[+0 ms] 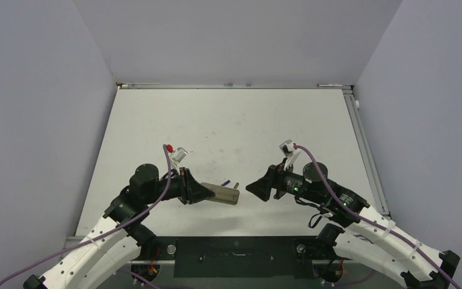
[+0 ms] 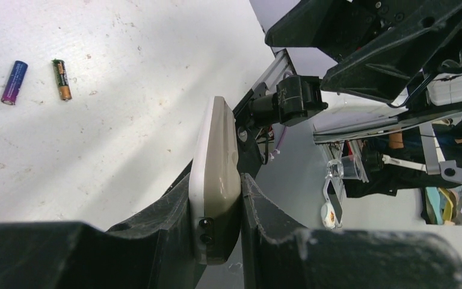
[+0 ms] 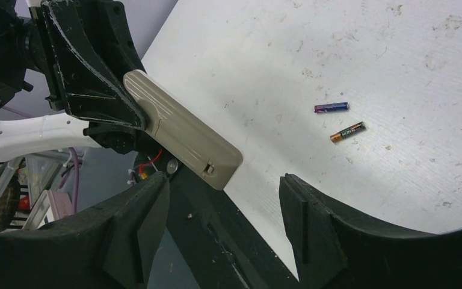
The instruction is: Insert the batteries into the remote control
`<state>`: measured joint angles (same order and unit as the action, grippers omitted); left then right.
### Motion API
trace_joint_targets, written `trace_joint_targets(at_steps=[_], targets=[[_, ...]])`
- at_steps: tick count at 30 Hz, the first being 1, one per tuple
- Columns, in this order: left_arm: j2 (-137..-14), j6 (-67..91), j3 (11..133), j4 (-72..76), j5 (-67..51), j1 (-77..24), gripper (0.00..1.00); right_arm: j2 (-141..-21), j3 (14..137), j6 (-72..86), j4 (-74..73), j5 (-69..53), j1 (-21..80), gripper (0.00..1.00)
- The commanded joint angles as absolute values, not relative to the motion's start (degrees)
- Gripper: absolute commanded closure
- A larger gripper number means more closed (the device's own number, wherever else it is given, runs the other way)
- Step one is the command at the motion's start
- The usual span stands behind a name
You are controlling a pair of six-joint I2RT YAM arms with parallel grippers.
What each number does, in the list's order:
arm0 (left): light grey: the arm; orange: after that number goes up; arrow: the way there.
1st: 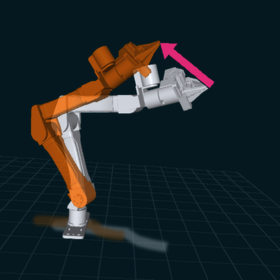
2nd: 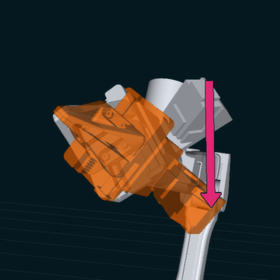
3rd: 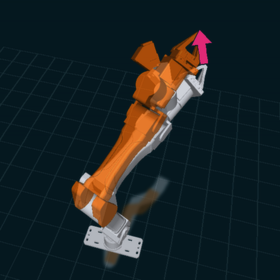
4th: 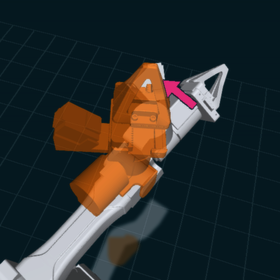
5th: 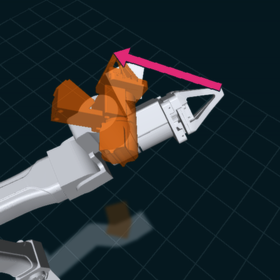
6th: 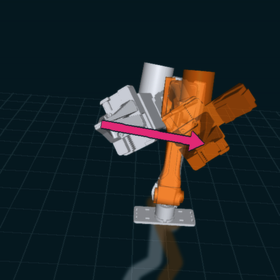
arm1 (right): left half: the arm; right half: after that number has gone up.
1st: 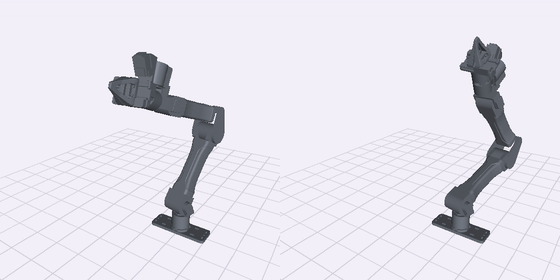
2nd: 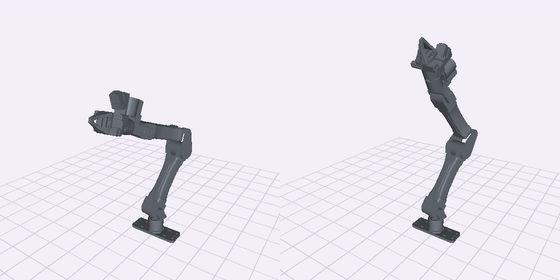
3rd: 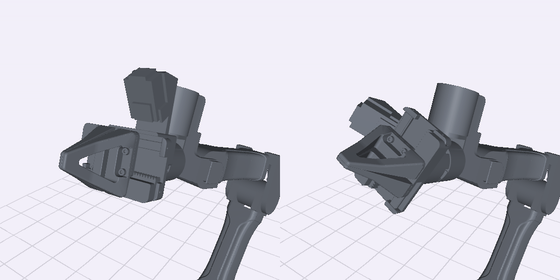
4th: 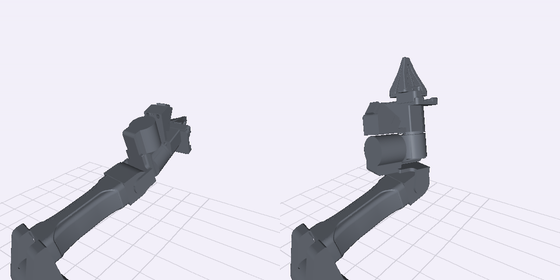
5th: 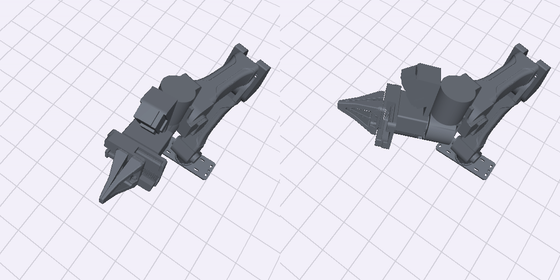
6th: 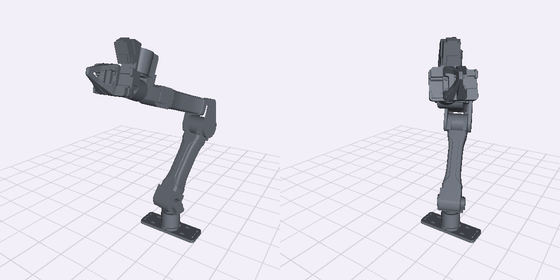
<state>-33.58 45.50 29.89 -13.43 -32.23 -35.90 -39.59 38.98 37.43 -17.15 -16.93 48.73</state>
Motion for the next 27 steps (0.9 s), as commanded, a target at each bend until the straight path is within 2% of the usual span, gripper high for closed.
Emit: trace_joint_targets(at_steps=[1, 8, 16, 27], targets=[[-31.3, 49.8, 29.2, -9.5, -28.1, -35.8, 1.00, -37.6, 37.1, 43.1, -12.1, -17.1, 48.4, 0.34], [-29.2, 54.2, 27.6, -8.3, -25.0, -35.7, 1.00, -37.4, 33.5, 49.7, -4.7, -19.9, 49.0, 0.34], [-28.7, 57.1, 25.8, -6.7, -24.1, -35.6, 1.00, -38.5, 31.1, 54.7, 3.5, -16.9, 52.5, 0.34], [-30.3, 57.5, 27.1, -9.4, -22.4, -35.5, 1.00, -46.2, 35.3, 55.3, 0.8, -9.0, 58.2, 0.35]])
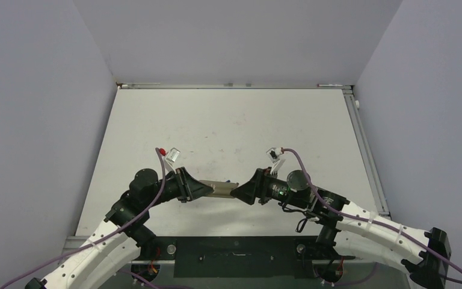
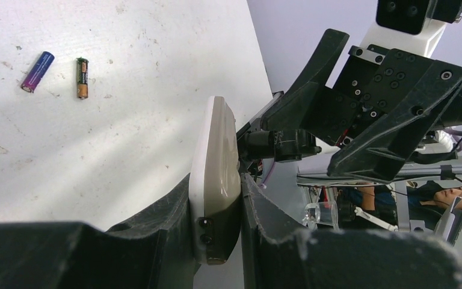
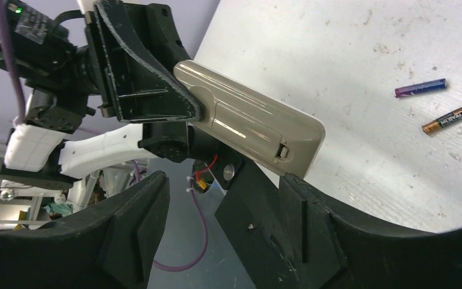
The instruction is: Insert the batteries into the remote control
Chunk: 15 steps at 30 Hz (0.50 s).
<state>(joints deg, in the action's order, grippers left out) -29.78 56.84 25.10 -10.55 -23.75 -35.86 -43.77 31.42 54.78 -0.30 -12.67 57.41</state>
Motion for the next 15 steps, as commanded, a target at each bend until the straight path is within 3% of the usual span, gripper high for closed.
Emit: trace_joint_targets(at_steps=[1, 15], targets=[[-30.4, 57.3, 27.3, -9.8, -22.3, -35.4, 1.00, -46.8, 35.8, 55.1, 0.4, -8.6, 58.5, 0.35], [-31.8, 56.0, 28.7, -11.9, -22.3, -35.2, 1.00, -53.4, 40.6, 54.2, -4.6, -1.1, 63.3, 0.36]])
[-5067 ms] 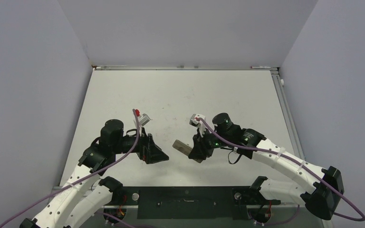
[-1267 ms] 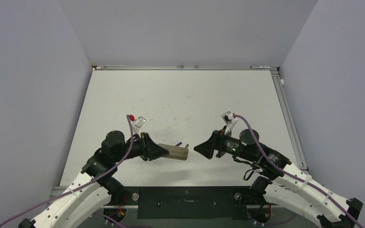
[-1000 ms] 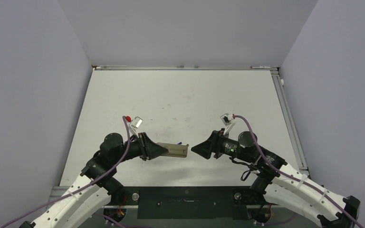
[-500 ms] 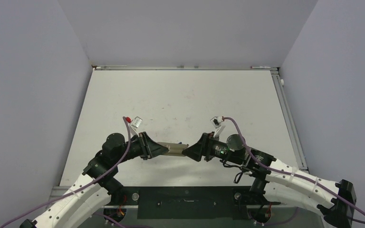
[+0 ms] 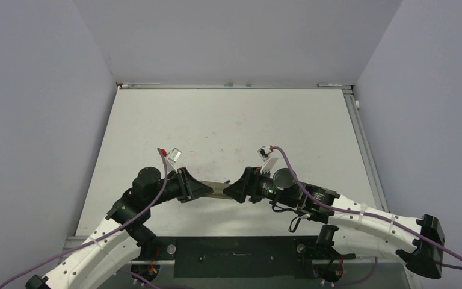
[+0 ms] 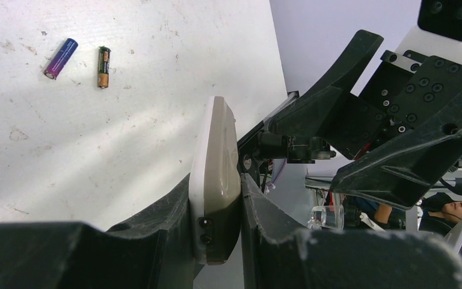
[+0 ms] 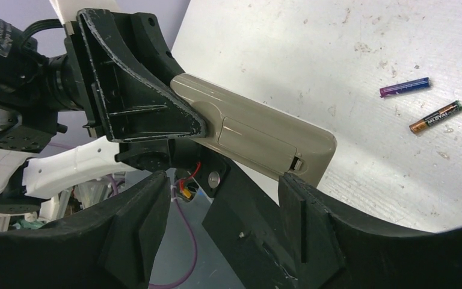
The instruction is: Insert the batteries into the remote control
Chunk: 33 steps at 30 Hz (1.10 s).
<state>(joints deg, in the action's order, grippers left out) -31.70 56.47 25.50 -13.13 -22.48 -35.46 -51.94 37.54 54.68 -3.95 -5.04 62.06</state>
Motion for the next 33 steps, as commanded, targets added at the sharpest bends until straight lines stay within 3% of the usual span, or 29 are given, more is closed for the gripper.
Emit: trace_joint_targets(at_steps=[1, 33], targets=[[-31.8, 56.0, 28.8, -11.9, -22.4, -35.2, 1.00, -53.8, 40.8, 54.3, -4.7, -0.8, 63.5, 0.35], [-32.4, 57.6, 27.8, -9.5, -25.6, -35.1, 1.00, -59.7, 41.2, 56.8, -1.6, 0.4, 65.8, 0.30]])
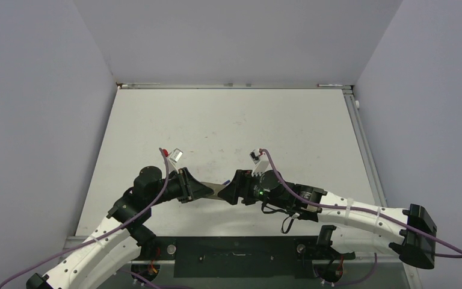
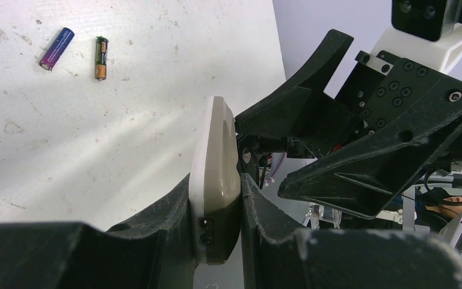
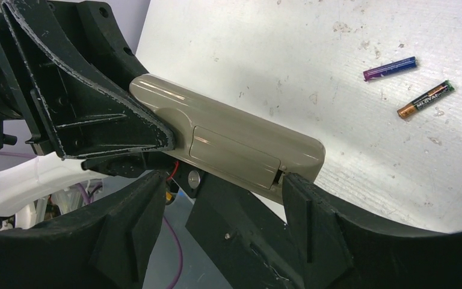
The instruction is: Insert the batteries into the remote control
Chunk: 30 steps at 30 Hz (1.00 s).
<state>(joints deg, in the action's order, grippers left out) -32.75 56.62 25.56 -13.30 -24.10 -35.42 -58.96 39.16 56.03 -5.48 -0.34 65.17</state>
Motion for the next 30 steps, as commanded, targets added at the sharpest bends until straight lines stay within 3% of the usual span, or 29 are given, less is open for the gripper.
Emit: trace_joint_targets(at_steps=[1, 30], targets=[[-32.4, 57.7, 27.7, -9.5, -25.6, -35.1, 1.00, -59.8, 41.3, 56.8, -1.6, 0.5, 65.9, 0.30], [-31.9, 60.4, 26.7, -5.4, -29.3, -35.1, 1.00, -63.0, 43.2, 56.7, -5.0, 4.3, 67.6, 0.30]])
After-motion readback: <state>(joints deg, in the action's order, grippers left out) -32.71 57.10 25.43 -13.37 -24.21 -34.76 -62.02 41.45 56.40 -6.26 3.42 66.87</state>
